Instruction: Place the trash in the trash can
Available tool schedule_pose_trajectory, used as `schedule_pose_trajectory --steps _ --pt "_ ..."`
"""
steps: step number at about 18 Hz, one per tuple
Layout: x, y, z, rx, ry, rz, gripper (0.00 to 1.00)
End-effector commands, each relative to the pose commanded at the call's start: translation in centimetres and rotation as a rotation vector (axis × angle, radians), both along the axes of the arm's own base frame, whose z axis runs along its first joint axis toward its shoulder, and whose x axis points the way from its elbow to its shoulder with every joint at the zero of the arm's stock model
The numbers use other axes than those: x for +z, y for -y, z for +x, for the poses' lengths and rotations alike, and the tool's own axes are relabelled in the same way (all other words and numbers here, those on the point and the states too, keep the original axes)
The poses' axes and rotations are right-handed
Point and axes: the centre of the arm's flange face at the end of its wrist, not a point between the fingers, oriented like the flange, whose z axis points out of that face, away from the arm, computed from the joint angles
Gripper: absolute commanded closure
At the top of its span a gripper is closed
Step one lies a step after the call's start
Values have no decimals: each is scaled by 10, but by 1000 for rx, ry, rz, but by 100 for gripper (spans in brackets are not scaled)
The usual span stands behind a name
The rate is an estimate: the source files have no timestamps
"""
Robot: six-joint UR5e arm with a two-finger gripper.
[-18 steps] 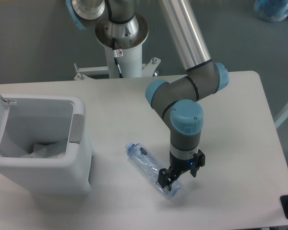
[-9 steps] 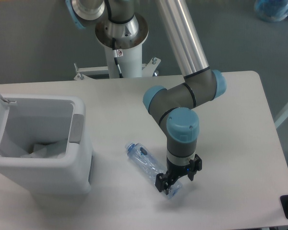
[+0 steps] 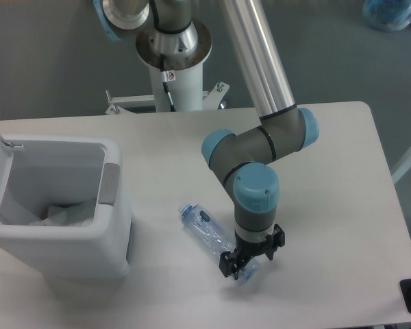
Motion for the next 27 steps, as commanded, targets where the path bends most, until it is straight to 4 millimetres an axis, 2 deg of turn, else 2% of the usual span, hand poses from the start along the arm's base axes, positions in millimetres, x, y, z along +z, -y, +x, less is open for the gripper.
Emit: schedule_pose_trajectory --steps 11,15,19,27 --pt "-11 -1 1 -1 -5 -29 1" --pt "-11 -1 1 0 -6 -31 12" --pt "-10 -1 2 0 -6 -31 18" --pt "-5 -1 4 -5 -10 -27 21"
